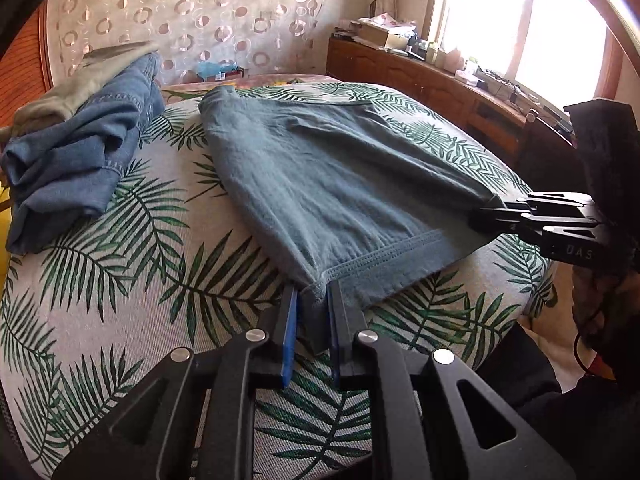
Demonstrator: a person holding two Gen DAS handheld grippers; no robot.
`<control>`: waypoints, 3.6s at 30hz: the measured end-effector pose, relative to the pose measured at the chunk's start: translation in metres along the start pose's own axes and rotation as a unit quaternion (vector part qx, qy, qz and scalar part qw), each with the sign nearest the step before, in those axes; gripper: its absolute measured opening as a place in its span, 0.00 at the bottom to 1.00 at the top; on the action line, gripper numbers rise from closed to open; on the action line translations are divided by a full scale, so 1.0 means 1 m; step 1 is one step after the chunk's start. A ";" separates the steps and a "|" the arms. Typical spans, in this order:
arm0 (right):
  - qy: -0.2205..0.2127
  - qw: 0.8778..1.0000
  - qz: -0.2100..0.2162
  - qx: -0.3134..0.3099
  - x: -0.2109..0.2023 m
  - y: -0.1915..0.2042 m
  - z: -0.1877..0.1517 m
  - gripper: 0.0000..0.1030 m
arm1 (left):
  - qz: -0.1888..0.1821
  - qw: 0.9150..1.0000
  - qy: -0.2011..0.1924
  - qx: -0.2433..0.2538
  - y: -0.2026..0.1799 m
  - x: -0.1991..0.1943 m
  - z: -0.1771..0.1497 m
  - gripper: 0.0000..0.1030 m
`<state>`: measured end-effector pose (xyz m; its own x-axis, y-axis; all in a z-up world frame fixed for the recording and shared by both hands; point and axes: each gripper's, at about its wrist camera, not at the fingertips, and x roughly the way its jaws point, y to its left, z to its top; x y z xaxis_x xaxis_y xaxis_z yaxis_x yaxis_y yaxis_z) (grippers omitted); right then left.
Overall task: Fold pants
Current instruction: 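Fold the held hem over toward the waistband with both grippers, then open both grippers and release the folded shorts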
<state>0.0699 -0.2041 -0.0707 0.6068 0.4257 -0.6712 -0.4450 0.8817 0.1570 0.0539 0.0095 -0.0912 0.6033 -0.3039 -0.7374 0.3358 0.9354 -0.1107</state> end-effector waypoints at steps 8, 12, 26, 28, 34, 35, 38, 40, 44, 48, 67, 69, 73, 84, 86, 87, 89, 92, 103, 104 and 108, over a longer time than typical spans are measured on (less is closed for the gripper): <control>-0.007 1.000 -0.024 0.004 -0.008 -0.005 -0.007 0.35 | -0.002 1.000 -0.001 -0.016 0.004 -0.004 -0.001 0.22; -0.002 1.000 -0.025 0.006 -0.007 -0.005 -0.008 0.36 | 0.001 1.000 -0.009 -0.021 0.006 -0.008 0.001 0.45; -0.001 1.000 -0.016 0.002 0.001 -0.002 -0.011 0.36 | 0.009 1.000 0.003 -0.024 0.007 0.005 0.000 0.46; -0.003 1.000 -0.016 0.002 0.002 -0.002 -0.011 0.36 | 0.012 1.000 0.002 -0.019 0.006 0.005 -0.001 0.46; -0.004 1.000 -0.024 -0.008 0.002 0.001 -0.012 0.36 | -0.003 1.000 0.002 -0.016 0.004 0.003 -0.003 0.42; -0.004 1.000 -0.025 -0.009 0.001 0.002 -0.012 0.36 | -0.001 1.000 0.003 -0.013 0.003 0.003 -0.003 0.39; -0.003 1.000 -0.022 -0.012 0.002 0.002 -0.012 0.31 | -0.004 1.000 0.005 -0.003 0.000 0.003 -0.003 0.27; -0.005 1.000 -0.019 -0.013 0.001 0.002 -0.012 0.25 | -0.002 1.000 0.003 0.002 -0.002 0.002 -0.003 0.21; -0.007 1.000 -0.003 -0.011 -0.004 0.001 -0.009 0.13 | -0.017 1.000 -0.008 -0.002 -0.001 -0.006 -0.001 0.14; -0.013 1.000 0.014 -0.006 -0.013 -0.003 -0.006 0.12 | -0.024 0.999 -0.031 0.004 -0.005 -0.026 0.004 0.11; -0.074 0.997 0.014 -0.015 -0.038 -0.015 0.048 0.12 | -0.003 0.996 -0.090 0.024 0.006 -0.032 0.079 0.11; -0.072 0.997 0.009 -0.017 -0.025 -0.019 0.059 0.12 | 0.006 0.996 -0.087 0.025 0.011 -0.020 0.092 0.11; -0.064 0.998 -0.004 -0.018 0.000 -0.022 0.078 0.12 | 0.018 0.996 -0.080 0.018 0.023 -0.002 0.111 0.11; -0.037 0.999 -0.027 -0.019 0.043 -0.027 0.106 0.13 | 0.038 0.998 -0.055 0.001 0.036 0.034 0.136 0.12; -0.038 0.999 -0.023 -0.011 0.045 -0.030 0.108 0.15 | 0.044 0.998 -0.049 -0.005 0.038 0.039 0.137 0.14; -0.041 0.999 -0.020 -0.009 0.044 -0.031 0.108 0.16 | 0.045 0.998 -0.047 -0.007 0.038 0.041 0.137 0.14; -0.048 0.999 -0.024 -0.009 0.042 -0.032 0.109 0.16 | 0.048 0.997 -0.052 -0.005 0.038 0.040 0.137 0.18; -0.049 0.998 -0.031 -0.013 0.040 -0.032 0.110 0.19 | 0.055 0.997 -0.059 -0.007 0.039 0.037 0.136 0.26; -0.058 0.997 -0.036 -0.020 0.023 -0.039 0.092 0.34 | 0.033 0.998 -0.050 -0.009 0.042 0.033 0.116 0.65; -0.054 0.998 -0.034 -0.023 0.024 -0.039 0.089 0.35 | 0.032 0.998 -0.046 -0.010 0.042 0.035 0.112 0.68; -0.032 0.998 -0.032 -0.031 0.032 -0.039 0.080 0.40 | 0.036 0.999 -0.026 -0.005 0.042 0.045 0.102 0.69</control>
<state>0.1589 -0.2085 -0.0405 0.6756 0.3820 -0.6305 -0.4423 0.8943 0.0679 0.1694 0.0163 -0.0612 0.6627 -0.2450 -0.7077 0.2831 0.9568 -0.0662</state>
